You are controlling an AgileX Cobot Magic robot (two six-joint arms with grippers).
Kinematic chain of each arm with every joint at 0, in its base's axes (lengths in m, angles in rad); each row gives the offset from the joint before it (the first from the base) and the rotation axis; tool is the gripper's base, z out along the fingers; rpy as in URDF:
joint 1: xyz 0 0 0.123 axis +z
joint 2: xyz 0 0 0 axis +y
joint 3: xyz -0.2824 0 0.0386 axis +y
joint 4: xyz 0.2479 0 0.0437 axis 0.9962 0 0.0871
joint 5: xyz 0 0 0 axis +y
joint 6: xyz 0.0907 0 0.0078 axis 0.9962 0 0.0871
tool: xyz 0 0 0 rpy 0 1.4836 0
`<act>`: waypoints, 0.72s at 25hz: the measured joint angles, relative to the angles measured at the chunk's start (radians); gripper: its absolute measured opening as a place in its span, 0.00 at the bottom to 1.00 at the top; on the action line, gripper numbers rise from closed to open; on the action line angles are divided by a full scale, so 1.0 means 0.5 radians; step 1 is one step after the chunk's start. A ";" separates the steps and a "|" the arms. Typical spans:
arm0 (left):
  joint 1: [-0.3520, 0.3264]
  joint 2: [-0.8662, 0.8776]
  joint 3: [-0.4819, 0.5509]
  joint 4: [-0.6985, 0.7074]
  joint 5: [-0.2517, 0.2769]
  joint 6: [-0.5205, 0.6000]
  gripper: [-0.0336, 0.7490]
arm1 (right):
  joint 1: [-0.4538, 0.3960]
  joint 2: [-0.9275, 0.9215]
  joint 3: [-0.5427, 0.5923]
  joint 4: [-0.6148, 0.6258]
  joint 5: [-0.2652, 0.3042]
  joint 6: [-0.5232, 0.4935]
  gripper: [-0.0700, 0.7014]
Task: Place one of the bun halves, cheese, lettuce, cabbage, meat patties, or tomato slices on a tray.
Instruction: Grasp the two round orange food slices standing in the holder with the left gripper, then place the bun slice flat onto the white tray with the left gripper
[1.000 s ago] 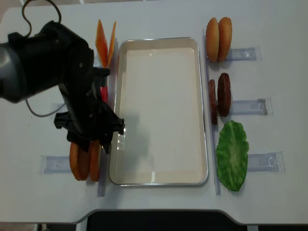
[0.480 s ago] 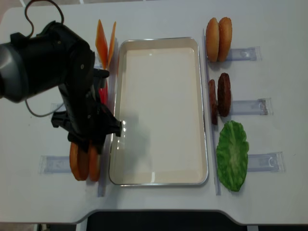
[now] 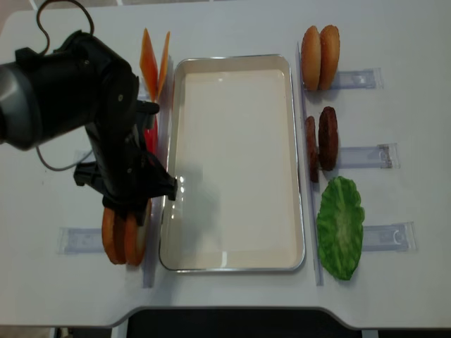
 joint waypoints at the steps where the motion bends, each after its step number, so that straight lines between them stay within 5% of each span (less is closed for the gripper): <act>1: 0.000 0.000 0.000 0.000 0.008 0.000 0.23 | 0.000 0.000 0.000 0.000 0.000 0.000 0.85; 13: 0.000 -0.323 0.001 -0.085 0.060 0.047 0.22 | 0.000 0.000 0.000 0.000 0.000 0.000 0.85; 18: 0.000 -0.458 0.004 -0.251 -0.067 0.119 0.22 | 0.000 0.000 0.000 0.000 0.000 0.000 0.85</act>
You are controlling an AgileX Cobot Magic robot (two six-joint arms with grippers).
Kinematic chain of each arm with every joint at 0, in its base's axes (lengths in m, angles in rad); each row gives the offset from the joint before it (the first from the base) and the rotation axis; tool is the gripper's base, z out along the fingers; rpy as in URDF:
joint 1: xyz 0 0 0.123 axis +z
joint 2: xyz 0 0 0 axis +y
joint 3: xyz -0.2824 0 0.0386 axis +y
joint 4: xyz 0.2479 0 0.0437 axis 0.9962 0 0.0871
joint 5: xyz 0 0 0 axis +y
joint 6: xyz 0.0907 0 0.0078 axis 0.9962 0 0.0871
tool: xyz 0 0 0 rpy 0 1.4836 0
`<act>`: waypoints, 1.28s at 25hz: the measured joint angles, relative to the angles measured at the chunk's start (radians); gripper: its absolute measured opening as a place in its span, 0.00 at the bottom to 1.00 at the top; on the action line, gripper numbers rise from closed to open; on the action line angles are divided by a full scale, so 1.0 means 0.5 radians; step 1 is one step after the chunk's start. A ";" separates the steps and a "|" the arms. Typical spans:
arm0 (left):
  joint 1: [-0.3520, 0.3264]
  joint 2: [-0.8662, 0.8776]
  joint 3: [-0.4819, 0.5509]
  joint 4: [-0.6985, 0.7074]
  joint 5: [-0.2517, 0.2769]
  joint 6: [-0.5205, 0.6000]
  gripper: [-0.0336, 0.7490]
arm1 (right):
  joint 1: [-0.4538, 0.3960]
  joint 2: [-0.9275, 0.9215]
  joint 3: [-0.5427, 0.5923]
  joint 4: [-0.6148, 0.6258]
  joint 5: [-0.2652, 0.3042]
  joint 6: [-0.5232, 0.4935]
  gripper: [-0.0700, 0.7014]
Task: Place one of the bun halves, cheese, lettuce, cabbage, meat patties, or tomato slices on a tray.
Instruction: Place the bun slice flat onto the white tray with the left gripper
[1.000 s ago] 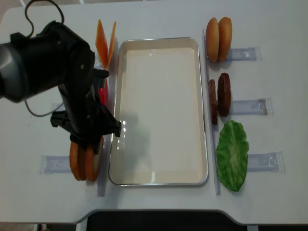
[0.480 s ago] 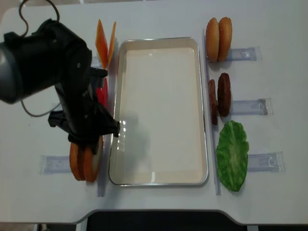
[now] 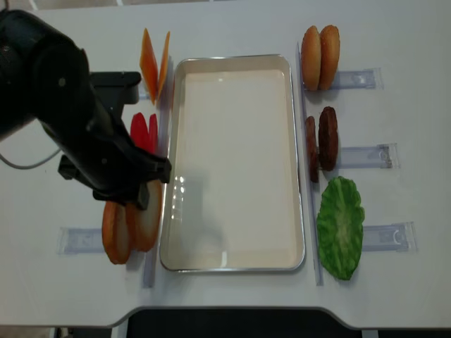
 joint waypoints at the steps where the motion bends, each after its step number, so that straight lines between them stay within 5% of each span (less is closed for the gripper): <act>1: 0.000 -0.017 0.000 -0.033 -0.039 0.023 0.22 | 0.000 0.000 0.000 0.000 0.000 0.000 0.85; 12: 0.054 -0.017 0.010 -0.727 -0.662 0.627 0.22 | 0.000 0.000 0.000 0.000 0.000 0.000 0.85; 22: 0.116 0.295 0.187 -1.579 -0.923 1.546 0.22 | 0.000 0.000 0.000 0.000 0.000 0.000 0.85; 32: 0.145 0.568 0.296 -2.027 -1.045 2.090 0.22 | 0.000 0.000 0.000 0.000 0.000 0.000 0.85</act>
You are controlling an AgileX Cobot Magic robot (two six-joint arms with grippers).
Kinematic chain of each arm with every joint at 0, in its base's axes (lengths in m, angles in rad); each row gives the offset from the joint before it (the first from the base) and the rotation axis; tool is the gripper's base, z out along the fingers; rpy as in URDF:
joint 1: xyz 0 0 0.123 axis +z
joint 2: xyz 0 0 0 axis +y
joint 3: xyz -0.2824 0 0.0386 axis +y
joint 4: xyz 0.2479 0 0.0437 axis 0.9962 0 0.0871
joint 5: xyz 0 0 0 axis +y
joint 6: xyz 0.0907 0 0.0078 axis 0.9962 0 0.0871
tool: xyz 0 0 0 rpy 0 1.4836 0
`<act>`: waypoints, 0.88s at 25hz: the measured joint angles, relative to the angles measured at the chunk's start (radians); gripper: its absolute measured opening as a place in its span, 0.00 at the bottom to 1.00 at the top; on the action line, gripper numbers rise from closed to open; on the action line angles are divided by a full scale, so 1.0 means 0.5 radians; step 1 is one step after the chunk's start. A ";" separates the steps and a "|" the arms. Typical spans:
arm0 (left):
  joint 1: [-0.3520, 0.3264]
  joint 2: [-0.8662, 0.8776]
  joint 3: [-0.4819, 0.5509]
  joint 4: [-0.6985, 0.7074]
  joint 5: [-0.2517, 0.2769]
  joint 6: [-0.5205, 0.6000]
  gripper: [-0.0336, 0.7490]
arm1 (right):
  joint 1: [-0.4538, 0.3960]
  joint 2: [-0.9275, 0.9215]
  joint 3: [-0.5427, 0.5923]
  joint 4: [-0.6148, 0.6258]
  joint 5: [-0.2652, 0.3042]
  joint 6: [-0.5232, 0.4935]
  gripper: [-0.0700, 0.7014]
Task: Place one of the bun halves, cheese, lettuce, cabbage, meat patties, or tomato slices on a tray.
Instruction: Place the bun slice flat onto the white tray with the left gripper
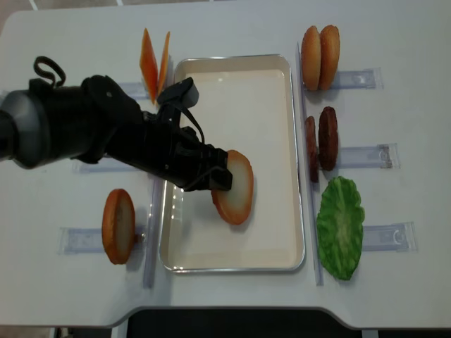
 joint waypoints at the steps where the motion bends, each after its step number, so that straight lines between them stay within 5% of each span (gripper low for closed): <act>1: 0.000 0.031 0.000 -0.053 -0.008 0.054 0.22 | 0.000 0.000 0.000 0.000 0.000 0.000 0.85; 7: 0.000 0.149 0.000 -0.352 -0.016 0.334 0.22 | 0.000 0.000 0.000 0.000 0.000 0.000 0.85; 22: 0.000 0.160 0.000 -0.305 0.021 0.270 0.22 | 0.000 0.000 0.000 0.000 0.000 0.000 0.85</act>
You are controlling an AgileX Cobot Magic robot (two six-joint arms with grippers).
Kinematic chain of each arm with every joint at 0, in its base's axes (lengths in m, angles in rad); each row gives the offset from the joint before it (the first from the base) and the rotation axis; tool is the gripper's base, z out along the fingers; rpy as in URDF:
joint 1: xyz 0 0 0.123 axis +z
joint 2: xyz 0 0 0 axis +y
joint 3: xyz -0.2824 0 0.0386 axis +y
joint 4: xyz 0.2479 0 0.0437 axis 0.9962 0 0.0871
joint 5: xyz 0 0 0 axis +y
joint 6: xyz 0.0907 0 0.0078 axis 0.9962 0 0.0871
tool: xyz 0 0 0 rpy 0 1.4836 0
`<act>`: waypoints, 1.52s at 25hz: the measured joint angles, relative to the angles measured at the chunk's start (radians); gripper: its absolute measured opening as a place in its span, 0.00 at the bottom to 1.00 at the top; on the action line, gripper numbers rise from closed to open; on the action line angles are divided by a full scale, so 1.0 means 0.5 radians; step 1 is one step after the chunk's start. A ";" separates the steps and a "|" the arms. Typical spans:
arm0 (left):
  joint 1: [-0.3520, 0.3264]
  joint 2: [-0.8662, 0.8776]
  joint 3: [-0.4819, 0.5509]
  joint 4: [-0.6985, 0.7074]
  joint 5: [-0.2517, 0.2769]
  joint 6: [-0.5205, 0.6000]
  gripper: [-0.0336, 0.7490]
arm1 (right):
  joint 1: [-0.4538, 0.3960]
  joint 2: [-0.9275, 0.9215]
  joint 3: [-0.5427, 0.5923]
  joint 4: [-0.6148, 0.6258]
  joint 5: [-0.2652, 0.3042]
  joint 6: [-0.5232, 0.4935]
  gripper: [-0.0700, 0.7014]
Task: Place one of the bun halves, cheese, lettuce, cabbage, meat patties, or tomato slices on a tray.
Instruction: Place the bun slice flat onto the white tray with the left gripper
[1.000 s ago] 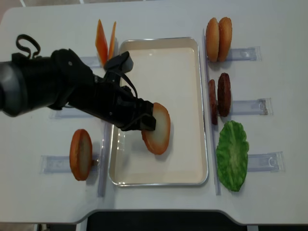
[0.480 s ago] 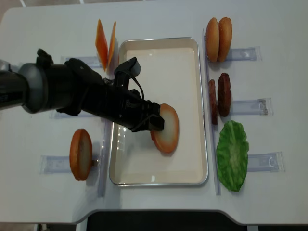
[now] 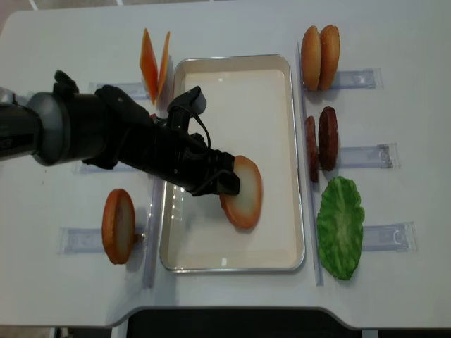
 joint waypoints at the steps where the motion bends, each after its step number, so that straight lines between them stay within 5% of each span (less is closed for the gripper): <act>1: 0.000 0.000 0.000 0.011 0.002 -0.012 0.22 | 0.000 0.000 0.000 0.000 0.000 0.000 0.85; 24: 0.000 0.000 -0.002 0.311 -0.024 -0.327 0.23 | 0.000 0.000 0.000 0.000 0.000 0.000 0.85; 33: 0.000 -0.004 -0.002 0.565 -0.013 -0.531 0.56 | 0.000 0.000 0.000 0.000 0.000 0.000 0.85; 38: 0.076 -0.123 -0.002 0.810 0.091 -0.742 0.72 | 0.000 0.000 0.000 0.000 0.000 0.000 0.85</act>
